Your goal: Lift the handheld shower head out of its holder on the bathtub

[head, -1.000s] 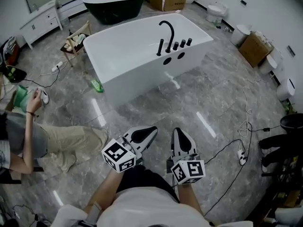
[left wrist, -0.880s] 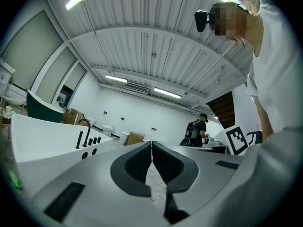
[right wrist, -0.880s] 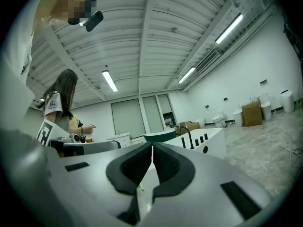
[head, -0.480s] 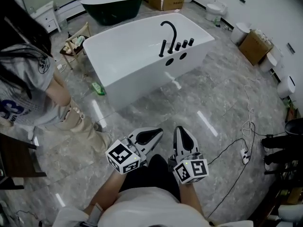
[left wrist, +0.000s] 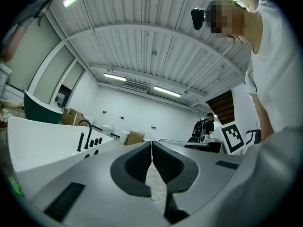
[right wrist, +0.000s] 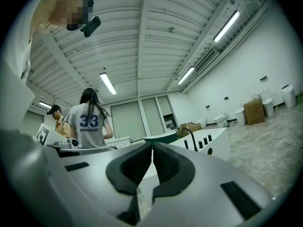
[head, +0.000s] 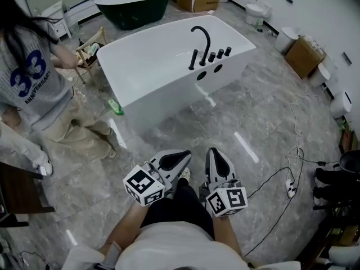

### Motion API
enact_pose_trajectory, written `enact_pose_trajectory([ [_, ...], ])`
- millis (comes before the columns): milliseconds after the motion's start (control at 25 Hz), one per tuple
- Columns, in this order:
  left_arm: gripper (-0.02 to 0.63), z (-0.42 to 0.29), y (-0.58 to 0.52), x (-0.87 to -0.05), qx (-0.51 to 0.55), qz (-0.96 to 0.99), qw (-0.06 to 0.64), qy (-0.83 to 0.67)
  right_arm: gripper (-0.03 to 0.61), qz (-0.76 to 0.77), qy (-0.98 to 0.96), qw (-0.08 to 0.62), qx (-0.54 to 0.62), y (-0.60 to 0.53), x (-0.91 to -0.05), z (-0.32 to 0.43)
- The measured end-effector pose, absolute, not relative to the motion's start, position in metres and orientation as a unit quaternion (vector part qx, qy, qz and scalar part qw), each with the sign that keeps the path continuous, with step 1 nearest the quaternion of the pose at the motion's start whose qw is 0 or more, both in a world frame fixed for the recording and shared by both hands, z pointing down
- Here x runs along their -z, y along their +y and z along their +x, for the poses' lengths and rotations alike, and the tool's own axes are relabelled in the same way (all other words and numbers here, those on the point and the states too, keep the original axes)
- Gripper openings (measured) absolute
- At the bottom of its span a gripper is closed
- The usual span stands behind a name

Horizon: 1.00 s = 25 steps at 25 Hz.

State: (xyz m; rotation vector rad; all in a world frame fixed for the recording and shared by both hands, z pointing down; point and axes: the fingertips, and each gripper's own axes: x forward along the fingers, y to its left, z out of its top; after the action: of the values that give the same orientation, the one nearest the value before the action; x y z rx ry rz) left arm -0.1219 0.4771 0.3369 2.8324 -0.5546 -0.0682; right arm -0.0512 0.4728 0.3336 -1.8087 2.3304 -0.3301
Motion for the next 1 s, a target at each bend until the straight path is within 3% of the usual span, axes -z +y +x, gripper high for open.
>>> enact_pose_trajectory([
  [1000, 0.012, -0.060, 0.283, -0.338, 0.023, 0.968, 0.135, -0.212, 0.020, -0.583, 0.799, 0.074, 0.124, 0.279, -0.341, 0.003],
])
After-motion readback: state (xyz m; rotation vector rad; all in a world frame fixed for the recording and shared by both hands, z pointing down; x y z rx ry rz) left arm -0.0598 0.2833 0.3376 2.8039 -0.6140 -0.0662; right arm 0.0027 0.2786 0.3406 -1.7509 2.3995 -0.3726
